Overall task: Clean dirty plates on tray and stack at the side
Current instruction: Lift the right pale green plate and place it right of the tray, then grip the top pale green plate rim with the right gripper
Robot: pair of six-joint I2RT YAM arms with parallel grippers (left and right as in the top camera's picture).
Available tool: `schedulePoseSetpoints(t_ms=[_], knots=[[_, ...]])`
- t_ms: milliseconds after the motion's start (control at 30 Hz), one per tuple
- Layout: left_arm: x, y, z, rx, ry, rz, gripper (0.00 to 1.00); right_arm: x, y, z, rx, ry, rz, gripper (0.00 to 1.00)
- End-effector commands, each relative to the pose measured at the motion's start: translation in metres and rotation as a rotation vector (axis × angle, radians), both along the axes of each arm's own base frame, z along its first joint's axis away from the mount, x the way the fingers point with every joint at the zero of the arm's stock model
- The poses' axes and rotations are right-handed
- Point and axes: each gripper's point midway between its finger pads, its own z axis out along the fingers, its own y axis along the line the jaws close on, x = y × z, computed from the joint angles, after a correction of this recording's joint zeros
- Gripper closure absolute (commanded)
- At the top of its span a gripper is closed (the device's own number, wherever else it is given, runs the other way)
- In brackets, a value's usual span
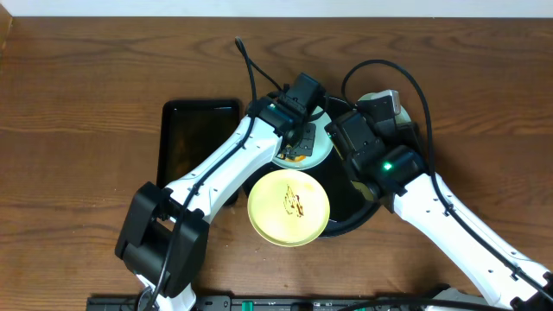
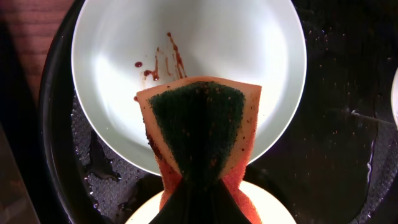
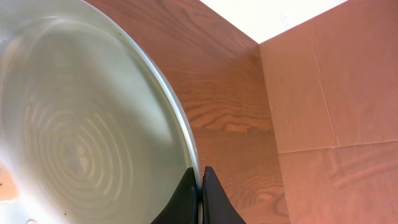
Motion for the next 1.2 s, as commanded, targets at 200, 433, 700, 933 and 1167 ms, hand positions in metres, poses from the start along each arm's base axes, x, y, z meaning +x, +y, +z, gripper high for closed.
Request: schedulePoseSetpoints(t_ms=[200, 433, 700, 933, 1167], knots=[[0.001, 0.001, 0.003, 0.002, -0.01, -0.006, 0.92, 0.009, -0.059, -0.016, 0.291, -0.042, -0.251, 0.99], [0.001, 0.001, 0.003, 0.002, -0.01, -0.006, 0.93, -0.003, -0.151, -0.043, 0.555, -0.046, -0.56, 0.99], [0.001, 0.001, 0.003, 0.002, -0.01, -0.006, 0.92, -0.016, -0.215, -0.074, 0.667, -0.045, -0.76, 0.99], [0.001, 0.001, 0.003, 0.002, -0.01, -0.006, 0.92, -0.021, -0.23, -0.095, 0.702, -0.011, -0.821, 0.97], [0.001, 0.001, 0.003, 0.002, -0.011, -0.006, 0.93, -0.003, -0.199, -0.102, 0.859, 0.045, -0.695, 0.69]])
